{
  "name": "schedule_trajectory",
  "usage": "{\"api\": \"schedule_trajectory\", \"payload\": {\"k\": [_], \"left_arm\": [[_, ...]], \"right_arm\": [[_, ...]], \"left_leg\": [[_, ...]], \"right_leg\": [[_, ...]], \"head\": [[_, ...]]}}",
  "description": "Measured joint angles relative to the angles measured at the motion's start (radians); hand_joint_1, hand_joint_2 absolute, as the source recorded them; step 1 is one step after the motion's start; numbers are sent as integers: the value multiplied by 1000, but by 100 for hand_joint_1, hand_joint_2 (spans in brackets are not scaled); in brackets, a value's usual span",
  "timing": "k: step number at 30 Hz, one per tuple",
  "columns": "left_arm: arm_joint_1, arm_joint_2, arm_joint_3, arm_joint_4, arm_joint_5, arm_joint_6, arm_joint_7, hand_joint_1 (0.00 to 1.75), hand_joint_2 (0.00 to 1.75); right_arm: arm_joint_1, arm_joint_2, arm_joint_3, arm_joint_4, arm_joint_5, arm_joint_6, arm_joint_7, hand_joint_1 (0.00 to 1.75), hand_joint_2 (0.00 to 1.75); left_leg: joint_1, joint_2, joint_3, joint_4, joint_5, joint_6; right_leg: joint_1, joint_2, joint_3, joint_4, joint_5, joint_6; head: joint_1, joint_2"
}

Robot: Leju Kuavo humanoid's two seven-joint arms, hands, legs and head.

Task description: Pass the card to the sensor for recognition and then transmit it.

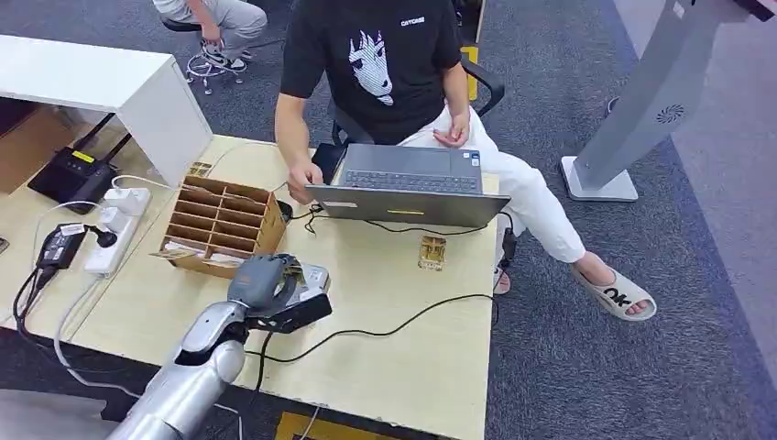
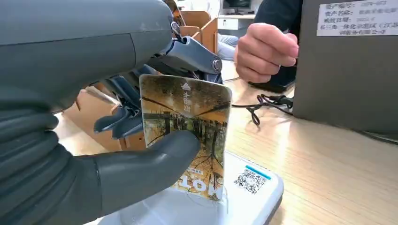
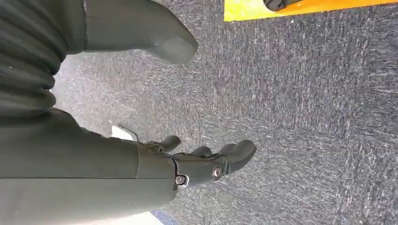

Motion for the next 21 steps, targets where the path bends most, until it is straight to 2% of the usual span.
{"api": "schedule_trajectory", "payload": {"k": [5, 14, 17, 21], "left_arm": [[0, 5, 22, -7, 5, 3, -3, 175, 175], [-9, 55, 73, -101, 25, -1, -7, 175, 175], [-51, 85, 98, -156, 56, -27, -7, 175, 175], [-153, 138, 143, -218, 87, -79, 8, 175, 175]], "right_arm": [[0, 0, 0, 0, 3, 0, 0, 0, 175], [0, 0, -2, 1, 11, 0, -3, 0, 175], [0, 0, -5, 1, 13, 0, -5, 0, 175], [0, 0, -14, 1, 21, 0, -8, 0, 175]], "left_leg": [[0, 0, 0, 0, 0, 0], [0, 0, -1, 0, 0, 0], [1, 0, -2, 0, 1, -1], [1, 0, -2, 0, 2, -1]], "right_leg": [[0, 0, 0, 0, 0, 0], [0, 0, -2, 0, 0, 0], [0, 0, -3, 1, 0, 0], [1, 0, -3, 1, 1, -1]], "head": [[0, 0], [0, 0], [0, 0], [0, 0]]}}
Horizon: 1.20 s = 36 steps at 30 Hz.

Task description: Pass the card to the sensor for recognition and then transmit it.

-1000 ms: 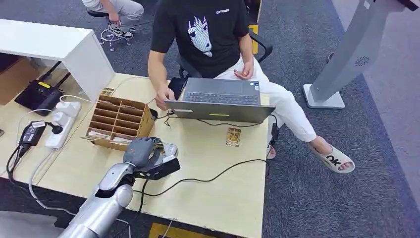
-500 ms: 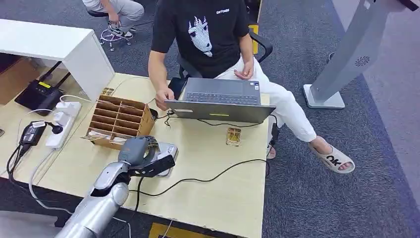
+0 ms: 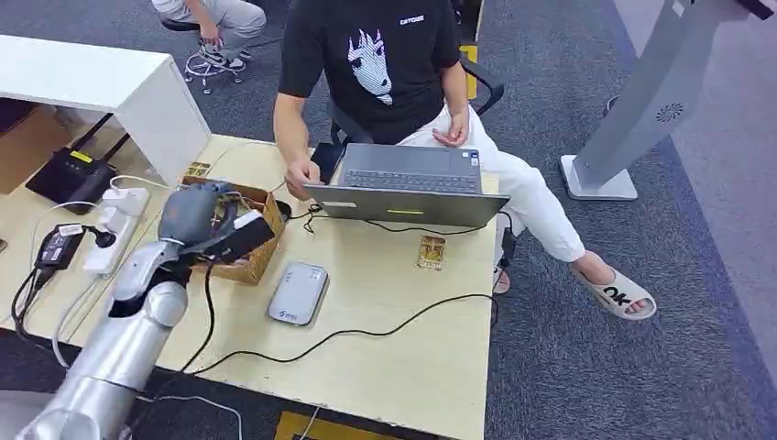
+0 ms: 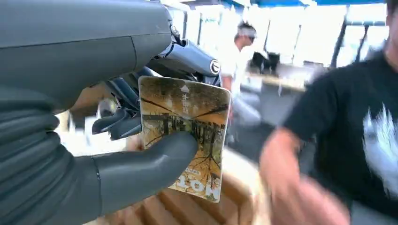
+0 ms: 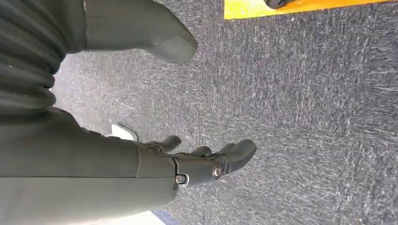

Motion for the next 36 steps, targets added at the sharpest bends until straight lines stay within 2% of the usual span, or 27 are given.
{"api": "schedule_trajectory", "payload": {"k": [5, 11, 16, 22, 23, 24, 26, 28, 29, 30, 31, 36], "left_arm": [[-114, 47, 39, -47, 24, -25, 28, 175, 175], [-241, 87, 50, -54, -11, -41, 62, 175, 175], [-319, 98, 52, -38, -47, -32, 79, 175, 175], [-337, 94, 52, -14, -63, 2, 77, 175, 175], [-336, 92, 52, -11, -66, 8, 74, 134, 175], [-336, 89, 52, -8, -66, 21, 69, 61, 175], [-333, 78, 52, -6, -61, 56, 60, 61, 175], [-325, 59, 54, -7, -41, 96, 56, 148, 175], [-319, 51, 56, -8, -35, 104, 55, 99, 175], [-315, 45, 58, -11, -31, 108, 54, 28, 175], [-311, 38, 61, -15, -26, 110, 52, 0, 175], [-298, 20, 67, -42, -11, 116, 50, 0, 175]], "right_arm": [[0, 0, -7, 0, 10, 0, -8, 0, 175], [-1, 0, -12, 0, 35, -1, -2, 0, 175], [-3, 0, -12, 0, 51, 0, 2, 0, 175], [-6, 0, -12, 0, 65, 0, 7, 0, 175], [-6, 0, -12, 0, 66, 0, 10, 0, 175], [-6, 0, -12, 0, 66, 0, 11, 0, 175], [-6, 0, -12, 0, 72, 0, 11, 0, 175], [-6, 0, -12, 0, 79, 1, 11, 0, 175], [-7, 0, -12, 0, 80, 1, 11, 0, 175], [-7, 0, -12, 0, 82, 1, 12, 0, 175], [-7, 0, -12, 0, 83, 2, 13, 0, 175], [-7, 0, -13, 0, 87, 4, 22, 0, 175]], "left_leg": [[0, 0, 0, 0, 0, 0], [0, 0, -1, 0, 0, 0], [0, 0, 0, 0, 0, 0], [0, 0, 0, 0, 0, 0], [0, 0, 0, 0, 0, 0], [0, 0, 0, 0, 0, 0], [0, 0, 0, 0, 0, 0], [0, 0, -1, 0, 0, 0], [0, 0, -1, 0, 0, 0], [0, 0, -1, 0, 0, 0], [0, 0, -1, 0, 0, 0], [0, 0, -1, 0, 0, 0]], "right_leg": [[0, 0, 0, 0, 0, 0], [0, 0, 0, 0, 0, 0], [0, 0, 0, 0, 0, 0], [0, 0, 0, 0, 0, 0], [0, 0, 0, 0, 0, 0], [0, 0, 0, 0, 0, 0], [0, 0, 0, 0, 0, 0], [0, 0, 0, 0, 0, 0], [0, 0, 0, 0, 0, 0], [0, 0, 0, 0, 0, 0], [0, 1, 0, 0, 0, 0], [0, 0, 0, 0, 0, 0]], "head": [[0, 0], [0, 0], [0, 0], [0, 0], [0, 0], [0, 0], [0, 0], [0, 0], [0, 0], [0, 0], [0, 0], [0, 0]]}}
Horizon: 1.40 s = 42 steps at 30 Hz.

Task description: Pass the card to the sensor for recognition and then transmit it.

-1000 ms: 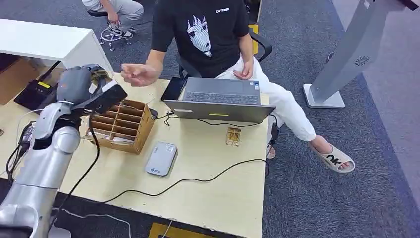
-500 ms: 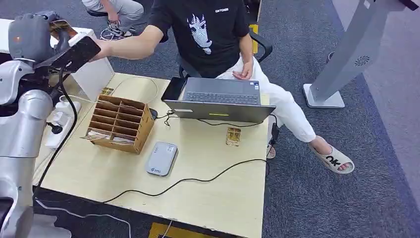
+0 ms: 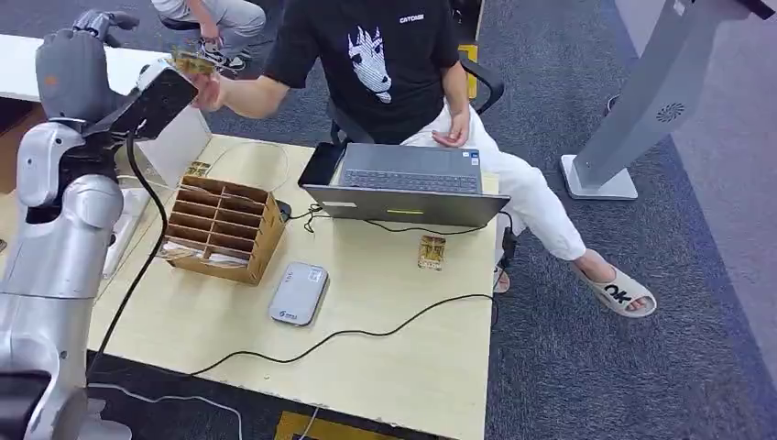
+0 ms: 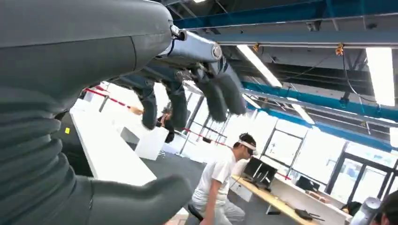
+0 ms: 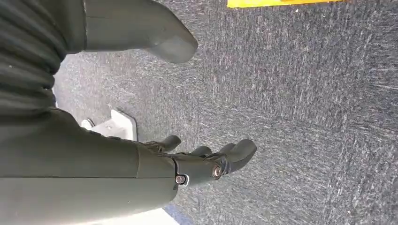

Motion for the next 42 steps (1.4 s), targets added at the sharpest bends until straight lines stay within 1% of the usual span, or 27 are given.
{"api": "schedule_trajectory", "payload": {"k": [10, 13, 15, 17, 18, 20, 21, 23, 25, 28, 31, 33, 35, 42], "left_arm": [[14, -10, 2, -16, 1, 0, -1, 0, 175], [35, -11, 4, -33, 21, 0, -15, 0, 175], [76, -11, 9, -61, 47, 0, -41, 0, 175], [149, -9, 15, -111, 85, -8, -77, 0, 175], [199, -6, 18, -144, 104, -23, -90, 0, 175], [315, 7, 18, -213, 145, -79, -103, 0, 175], [376, 20, 18, -248, 174, -118, -104, 0, 175], [505, 75, 22, -316, 248, -212, -93, 0, 175], [643, 135, 41, -393, 297, -259, -92, 0, 175], [827, 220, 91, -507, 306, -290, -89, 0, 175], [951, 264, 132, -596, 287, -296, -81, 0, 175], [1007, 284, 149, -641, 265, -296, -71, 0, 175], [1040, 297, 161, -671, 260, -296, -68, 0, 175], [1085, 337, 188, -708, 189, -303, -27, 0, 175]], "right_arm": [[0, 0, 0, 0, 2, 1, 1, 0, 175], [0, 0, 0, 0, 2, 6, 1, 0, 175], [0, 0, -6, 0, -1, 6, -2, 0, 175], [0, 1, -16, 0, -10, 4, -2, 0, 175], [1, 3, -23, 0, -16, 2, 1, 0, 175], [2, 6, -39, 0, -27, -2, 4, 0, 175], [3, 7, -48, 0, -34, -4, 4, 0, 175], [6, 10, -65, 1, -44, -10, 4, 0, 175], [13, 11, -83, 2, -52, -14, 3, 0, 175], [20, 11, -104, 3, -52, -19, 2, 0, 175], [19, 13, -118, 3, -51, -21, -5, 0, 175], [18, 14, -124, 3, -49, -22, -9, 0, 175], [18, 14, -125, 3, -48, -22, -10, 0, 175], [17, 17, -131, 3, -33, -22, -4, 0, 175]], "left_leg": [[0, 0, 0, 0, 0, 0], [0, 0, 0, 0, 0, 0], [0, 0, 0, 0, 0, 0], [-1, 1, 0, -1, 0, 0], [-1, 2, 1, -1, -1, 0], [-1, 3, 1, -1, -2, 1], [-1, 4, 1, -2, -3, 0], [-1, 8, 3, -3, -4, -2], [0, 10, 3, -3, -5, -2], [0, 9, 2, -4, -5, -3], [0, 5, 1, -4, -5, -3], [0, 4, 1, -4, -5, -3], [0, 3, 1, -4, -5, -2], [0, 2, 2, -4, -4, -2]], "right_leg": [[0, 0, 0, 0, 0, 0], [0, 0, 0, 0, 0, 0], [0, 0, 0, 0, 0, 0], [0, 1, 0, 0, 0, 0], [-1, 2, 0, 0, 0, 0], [-1, 3, 0, 0, -1, 0], [-1, 4, 0, 0, -1, 0], [-1, 8, -1, 0, -2, -2], [-1, 11, -2, 0, -3, -3], [-1, 11, -3, 0, -5, -2], [0, 6, -2, 0, -7, -3], [0, 5, -2, 0, -7, -3], [0, 3, -1, 0, -7, -3], [0, 1, 0, 0, -6, -3]], "head": [[0, 0], [0, 0], [0, 0], [0, 0], [0, 0], [0, 0], [0, 0], [0, 0], [-1, 0], [-2, 0], [-1, 0], [-1, 0], [-1, 0], [-1, 0]]}}
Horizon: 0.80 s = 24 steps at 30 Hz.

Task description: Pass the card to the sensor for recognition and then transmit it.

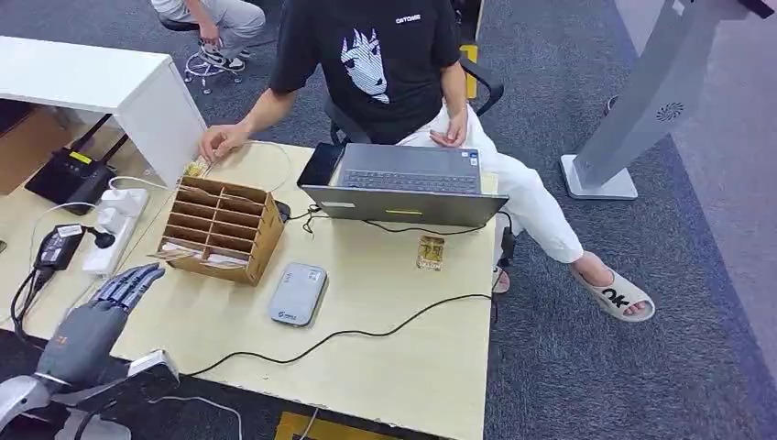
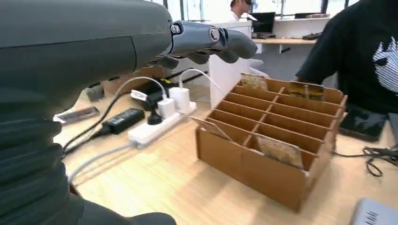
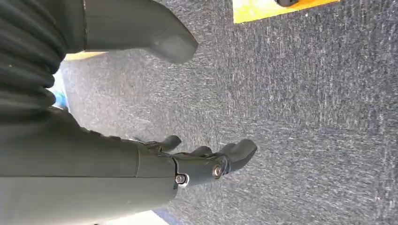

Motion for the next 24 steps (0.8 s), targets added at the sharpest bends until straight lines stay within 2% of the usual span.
{"api": "schedule_trajectory", "payload": {"k": [7, 10, 12, 18, 24], "left_arm": [[11, 13, 15, -5, -13, 1, 7, 0, 175], [3, 8, 16, -3, -47, 10, 13, 0, 175], [-22, -3, 16, 8, -115, 40, 19, 0, 175], [-158, -93, 12, 143, -278, 118, 27, 0, 175], [-275, -172, -28, 308, -352, 162, 15, 0, 175]], "right_arm": [[-1, 0, 0, 0, 2, 0, 2, 0, 175], [-1, 2, 0, 0, 11, 0, 4, 0, 175], [-2, 3, 0, 0, 17, 1, 5, 0, 175], [-10, 5, 0, 0, 53, 13, 5, 0, 175], [-16, 5, 0, 0, 85, 26, -1, 0, 175]], "left_leg": [[0, 0, 0, 0, 0, 0], [0, -1, 0, 0, 0, 0], [0, -2, 0, 0, 0, 0], [0, -3, 0, 0, 1, 0], [0, -3, 0, 1, 2, 0]], "right_leg": [[0, 0, 0, 0, 0, 0], [0, -1, 0, 0, 0, 0], [0, -1, 0, 0, 0, 0], [0, -3, 0, 0, 1, 1], [0, -3, 0, 0, 2, 2]], "head": [[0, 0], [0, 0], [0, 0], [0, 0], [0, 0]]}}
